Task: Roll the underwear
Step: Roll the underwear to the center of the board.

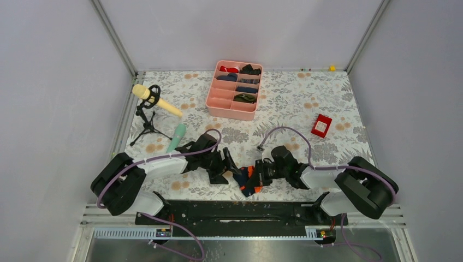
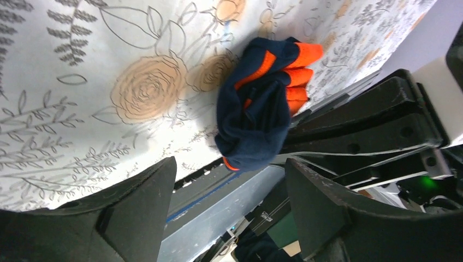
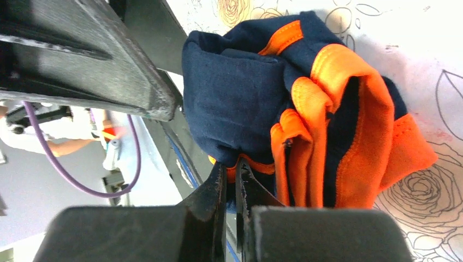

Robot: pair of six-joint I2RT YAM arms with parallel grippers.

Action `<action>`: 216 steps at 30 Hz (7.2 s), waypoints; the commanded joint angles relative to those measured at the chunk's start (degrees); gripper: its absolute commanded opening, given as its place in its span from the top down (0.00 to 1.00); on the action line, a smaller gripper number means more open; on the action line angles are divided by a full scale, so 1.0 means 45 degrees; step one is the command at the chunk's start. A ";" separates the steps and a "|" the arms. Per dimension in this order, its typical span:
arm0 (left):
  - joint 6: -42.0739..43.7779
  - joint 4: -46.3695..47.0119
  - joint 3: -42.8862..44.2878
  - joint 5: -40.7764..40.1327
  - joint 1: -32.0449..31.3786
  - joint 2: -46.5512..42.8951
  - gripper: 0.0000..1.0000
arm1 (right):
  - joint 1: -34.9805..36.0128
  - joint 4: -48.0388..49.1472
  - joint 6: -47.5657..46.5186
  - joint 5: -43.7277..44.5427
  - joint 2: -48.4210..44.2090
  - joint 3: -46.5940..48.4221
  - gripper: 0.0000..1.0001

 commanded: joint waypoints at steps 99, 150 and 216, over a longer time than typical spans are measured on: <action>-0.2825 -0.2639 0.3380 -0.1535 -0.1495 0.3001 0.95 | 1.0145 -1.2538 -0.0832 1.6152 0.2446 0.8047 0.53; 0.0864 -0.0355 0.2220 -0.0402 -0.1461 0.1021 0.17 | -0.1045 -0.4101 -0.1601 -0.2054 -0.4396 -0.0207 1.00; 0.0072 -0.0751 0.3313 -0.0563 -0.2056 0.4688 0.41 | 0.6270 -1.1659 -0.1069 1.1867 -0.5330 0.4806 0.59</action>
